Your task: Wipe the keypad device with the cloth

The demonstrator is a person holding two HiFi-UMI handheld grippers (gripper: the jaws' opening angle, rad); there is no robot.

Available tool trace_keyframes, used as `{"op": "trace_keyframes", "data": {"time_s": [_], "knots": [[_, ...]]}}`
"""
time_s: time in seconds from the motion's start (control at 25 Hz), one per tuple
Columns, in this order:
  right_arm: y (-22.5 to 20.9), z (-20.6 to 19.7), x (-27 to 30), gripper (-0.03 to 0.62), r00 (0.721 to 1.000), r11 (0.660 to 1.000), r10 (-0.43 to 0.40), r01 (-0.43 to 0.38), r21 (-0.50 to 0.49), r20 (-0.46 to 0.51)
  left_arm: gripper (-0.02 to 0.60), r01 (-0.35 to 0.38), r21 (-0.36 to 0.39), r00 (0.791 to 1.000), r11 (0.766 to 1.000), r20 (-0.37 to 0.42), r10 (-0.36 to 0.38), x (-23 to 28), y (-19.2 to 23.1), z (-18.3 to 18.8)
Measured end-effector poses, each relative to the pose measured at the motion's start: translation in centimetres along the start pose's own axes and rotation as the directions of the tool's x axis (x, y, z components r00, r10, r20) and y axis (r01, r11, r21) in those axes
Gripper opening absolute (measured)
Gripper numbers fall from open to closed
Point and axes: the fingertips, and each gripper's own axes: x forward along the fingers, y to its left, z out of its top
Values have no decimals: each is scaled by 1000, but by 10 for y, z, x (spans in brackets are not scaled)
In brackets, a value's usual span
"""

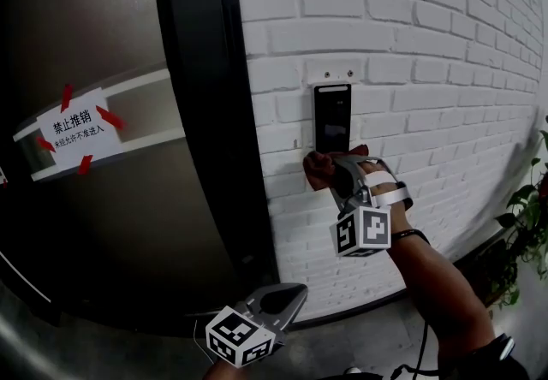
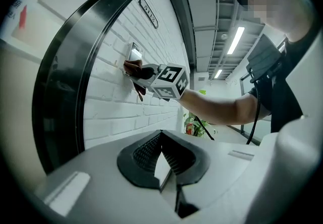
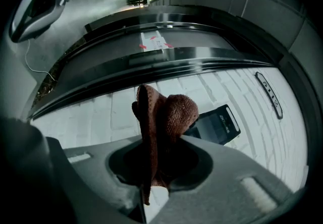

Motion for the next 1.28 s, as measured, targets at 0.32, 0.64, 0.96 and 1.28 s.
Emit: {"op": "trace_keyframes", "data": {"time_s": [0.32,0.64,0.96,1.28], "knots": [[50,-18,-28,57,981,983,171,-163,80,-96,17,59,-40,998,997,-6,-59,-18,-4,-15],[146,-14,-122,57,892,705,447,-394,589,61,17,79,-52,996,995,-34,-81,-20,-16,-44],[183,-25,-252,57,834,282,463,-459,843,300,15,-21,-80,999,997,-32,18,-21,-57,-54],[163,-79,-358,57,850,100,352,-450,888,391,17,-187,-97,982,977,-21,186,-8,-132,-69]]}}
